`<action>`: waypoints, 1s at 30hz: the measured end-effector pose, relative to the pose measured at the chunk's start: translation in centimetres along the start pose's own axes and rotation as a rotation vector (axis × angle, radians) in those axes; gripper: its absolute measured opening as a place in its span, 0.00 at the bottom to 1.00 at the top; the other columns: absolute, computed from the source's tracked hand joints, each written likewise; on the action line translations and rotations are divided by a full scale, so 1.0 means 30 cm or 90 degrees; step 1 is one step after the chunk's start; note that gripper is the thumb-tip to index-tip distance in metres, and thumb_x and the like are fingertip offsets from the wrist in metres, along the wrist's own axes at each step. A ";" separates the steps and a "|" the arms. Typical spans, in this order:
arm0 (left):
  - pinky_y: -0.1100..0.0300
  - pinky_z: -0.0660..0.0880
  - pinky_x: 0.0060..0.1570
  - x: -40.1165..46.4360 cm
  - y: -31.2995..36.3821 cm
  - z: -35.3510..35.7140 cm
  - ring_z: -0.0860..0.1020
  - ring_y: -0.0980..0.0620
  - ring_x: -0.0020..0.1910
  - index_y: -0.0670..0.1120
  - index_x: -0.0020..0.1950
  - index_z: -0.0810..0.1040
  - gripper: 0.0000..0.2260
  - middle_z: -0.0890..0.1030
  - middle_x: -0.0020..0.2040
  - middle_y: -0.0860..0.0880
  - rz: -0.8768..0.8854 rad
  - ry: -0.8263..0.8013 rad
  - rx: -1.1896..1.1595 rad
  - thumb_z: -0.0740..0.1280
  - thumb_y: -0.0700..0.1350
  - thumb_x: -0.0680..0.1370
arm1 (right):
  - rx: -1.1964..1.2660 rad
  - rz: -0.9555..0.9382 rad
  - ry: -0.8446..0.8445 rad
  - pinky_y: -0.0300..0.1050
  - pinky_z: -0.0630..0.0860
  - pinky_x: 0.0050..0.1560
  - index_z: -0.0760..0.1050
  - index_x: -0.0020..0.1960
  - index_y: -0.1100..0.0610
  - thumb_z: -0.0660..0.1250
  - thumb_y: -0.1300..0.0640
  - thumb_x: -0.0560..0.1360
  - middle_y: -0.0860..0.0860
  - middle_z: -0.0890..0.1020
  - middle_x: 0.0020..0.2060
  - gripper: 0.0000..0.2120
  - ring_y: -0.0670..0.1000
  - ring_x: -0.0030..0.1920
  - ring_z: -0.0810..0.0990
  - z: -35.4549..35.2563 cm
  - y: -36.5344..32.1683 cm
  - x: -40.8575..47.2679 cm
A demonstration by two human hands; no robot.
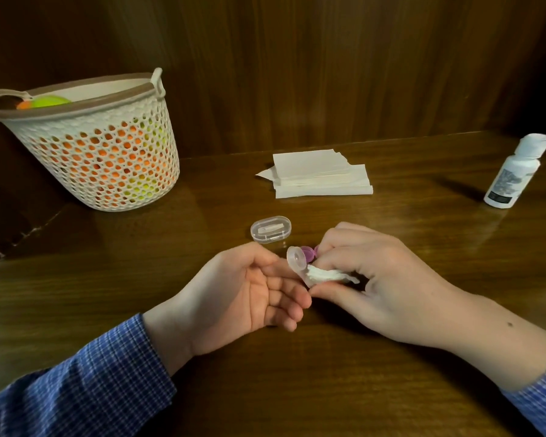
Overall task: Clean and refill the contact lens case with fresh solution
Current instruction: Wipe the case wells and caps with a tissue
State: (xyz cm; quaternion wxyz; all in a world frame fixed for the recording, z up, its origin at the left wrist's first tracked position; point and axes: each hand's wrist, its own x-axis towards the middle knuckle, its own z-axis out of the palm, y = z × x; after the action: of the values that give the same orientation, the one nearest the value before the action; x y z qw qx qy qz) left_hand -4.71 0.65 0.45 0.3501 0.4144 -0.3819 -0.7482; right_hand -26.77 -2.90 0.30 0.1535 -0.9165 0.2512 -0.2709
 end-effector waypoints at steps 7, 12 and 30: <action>0.52 0.83 0.54 0.002 -0.046 -0.020 0.85 0.44 0.53 0.41 0.60 0.85 0.14 0.86 0.56 0.42 0.244 0.044 0.316 0.75 0.44 0.76 | 0.143 0.085 -0.021 0.45 0.75 0.43 0.86 0.47 0.48 0.72 0.47 0.77 0.45 0.80 0.41 0.06 0.50 0.46 0.78 0.002 -0.003 0.007; 0.55 0.83 0.54 0.007 -0.046 -0.023 0.85 0.45 0.52 0.42 0.58 0.86 0.11 0.87 0.55 0.41 0.212 0.037 0.261 0.72 0.42 0.77 | 0.244 0.158 -0.051 0.45 0.78 0.43 0.86 0.46 0.47 0.74 0.47 0.75 0.46 0.82 0.43 0.05 0.49 0.44 0.80 -0.013 -0.008 0.008; 0.60 0.82 0.48 0.018 -0.047 -0.049 0.85 0.50 0.47 0.41 0.59 0.86 0.16 0.86 0.49 0.42 0.194 -0.006 0.125 0.74 0.46 0.74 | 0.113 0.056 0.102 0.41 0.79 0.44 0.87 0.54 0.49 0.70 0.58 0.77 0.42 0.81 0.45 0.10 0.49 0.49 0.82 0.021 -0.012 -0.010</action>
State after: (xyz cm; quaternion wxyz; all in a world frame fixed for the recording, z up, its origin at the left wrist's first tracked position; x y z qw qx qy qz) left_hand -3.90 0.44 -1.48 0.4154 0.3802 -0.5130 -0.6478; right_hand -26.50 -2.36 -0.18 0.2256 -0.8628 0.2774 -0.3574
